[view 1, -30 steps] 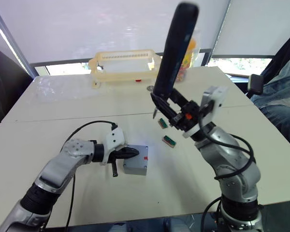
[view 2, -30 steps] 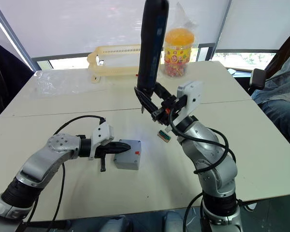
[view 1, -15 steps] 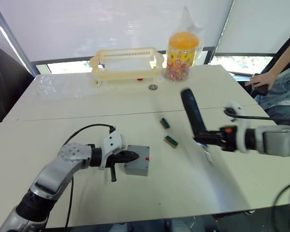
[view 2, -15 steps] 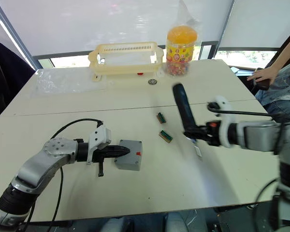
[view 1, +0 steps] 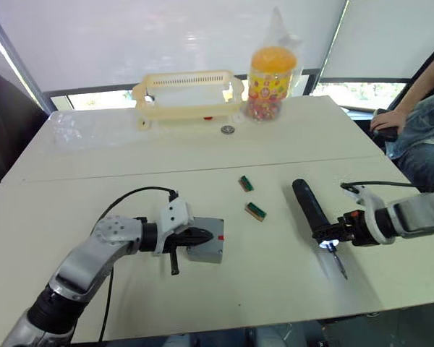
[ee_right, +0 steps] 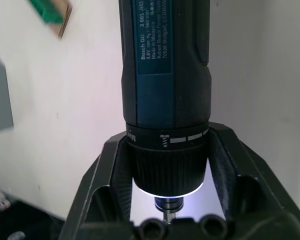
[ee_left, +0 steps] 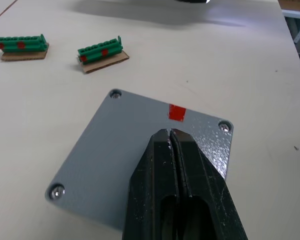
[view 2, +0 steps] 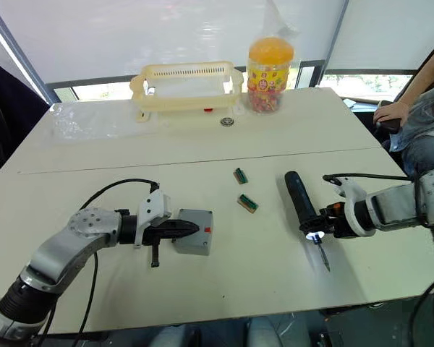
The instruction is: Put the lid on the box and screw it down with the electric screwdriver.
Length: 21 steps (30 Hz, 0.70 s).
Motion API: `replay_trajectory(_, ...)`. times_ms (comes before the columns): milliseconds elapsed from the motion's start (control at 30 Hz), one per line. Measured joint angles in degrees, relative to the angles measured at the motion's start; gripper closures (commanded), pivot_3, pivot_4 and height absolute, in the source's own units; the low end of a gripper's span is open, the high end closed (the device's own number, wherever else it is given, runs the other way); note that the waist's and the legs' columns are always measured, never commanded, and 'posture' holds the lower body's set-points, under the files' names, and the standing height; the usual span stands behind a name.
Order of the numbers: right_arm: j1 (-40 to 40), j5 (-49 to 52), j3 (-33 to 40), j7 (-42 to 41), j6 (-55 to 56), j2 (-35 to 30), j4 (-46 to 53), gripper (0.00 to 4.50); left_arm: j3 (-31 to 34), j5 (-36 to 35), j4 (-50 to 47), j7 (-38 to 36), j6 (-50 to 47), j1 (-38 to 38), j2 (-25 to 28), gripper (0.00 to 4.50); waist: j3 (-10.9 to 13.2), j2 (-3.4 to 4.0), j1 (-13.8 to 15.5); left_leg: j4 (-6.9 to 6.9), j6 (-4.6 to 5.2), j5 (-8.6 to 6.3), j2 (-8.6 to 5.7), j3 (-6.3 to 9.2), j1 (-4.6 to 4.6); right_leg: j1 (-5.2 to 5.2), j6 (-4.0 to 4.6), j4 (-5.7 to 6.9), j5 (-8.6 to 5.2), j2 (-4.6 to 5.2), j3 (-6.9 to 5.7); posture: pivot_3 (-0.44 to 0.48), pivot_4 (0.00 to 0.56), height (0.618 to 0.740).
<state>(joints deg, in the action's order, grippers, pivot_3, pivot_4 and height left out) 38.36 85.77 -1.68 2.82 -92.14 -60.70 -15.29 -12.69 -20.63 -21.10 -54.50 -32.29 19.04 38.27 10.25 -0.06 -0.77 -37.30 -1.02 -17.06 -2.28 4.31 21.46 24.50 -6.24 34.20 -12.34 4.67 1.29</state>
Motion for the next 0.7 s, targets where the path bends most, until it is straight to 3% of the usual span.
replay_trajectory(233, 1.8, -2.3, 0.0, 4.0, 0.0, 2.7, -3.4, 2.81, 0.9, -2.1, 0.1, 0.0, -2.2, -0.1, -0.8, 4.50, 0.0, 0.03, 0.1, 0.04, 0.00, 0.00, 0.00, 0.04, 0.05, 0.01, -0.08, -0.01, 0.04, -0.04, -0.07, 0.000, 0.150, 0.740)
replay_trajectory(300, 1.8, -2.3, 0.2, 4.6, 0.0, 3.2, -3.3, 1.75, 1.0, -2.2, 0.2, 0.0, -2.3, -0.1, -0.8, 4.50, 0.0, 0.03, 0.1, 0.03, 0.00, 0.00, 0.00, 0.02, 0.05, 0.01, -0.08, -0.01, 0.04, -0.04, -0.07, 0.000, 0.150, 0.740)
replay_trajectory(433, 1.9, -2.4, 1.4, 5.3, 0.0, 3.6, -1.9, 0.04, 1.5, -2.7, 0.3, 0.3, -2.8, -0.1, -0.8, 4.50, 0.0, 0.02, 0.1, -0.04, 0.00, 0.00, 0.00, 0.02, 0.04, 0.00, -0.08, 0.02, 0.04, -0.04, -0.07, 0.000, 0.150, 0.740)
replay_trajectory(567, 1.7, -3.9, 2.8, 5.7, 0.1, 3.6, -0.6, 0.04, 3.6, -4.9, 0.8, 1.4, -5.7, -0.2, -1.0, 4.50, 0.0, 0.02, 0.1, -0.08, 0.00, 0.00, 0.00, 0.02, 0.04, 0.00, -0.08, 0.06, 0.04, -0.04, -0.07, 0.000, 0.150, 0.740)
replay_trajectory(700, 1.4, -9.0, 6.2, 1.4, 1.6, 3.5, 3.7, 0.04, 10.8, -9.0, 1.9, 4.7, -10.5, 0.1, -1.4, 4.50, 0.1, 0.01, 0.0, -0.06, 0.01, 0.00, 0.02, 0.04, 0.04, 0.01, -0.14, 0.06, 0.07, -0.08, -0.11, 0.000, 0.150, 0.740)
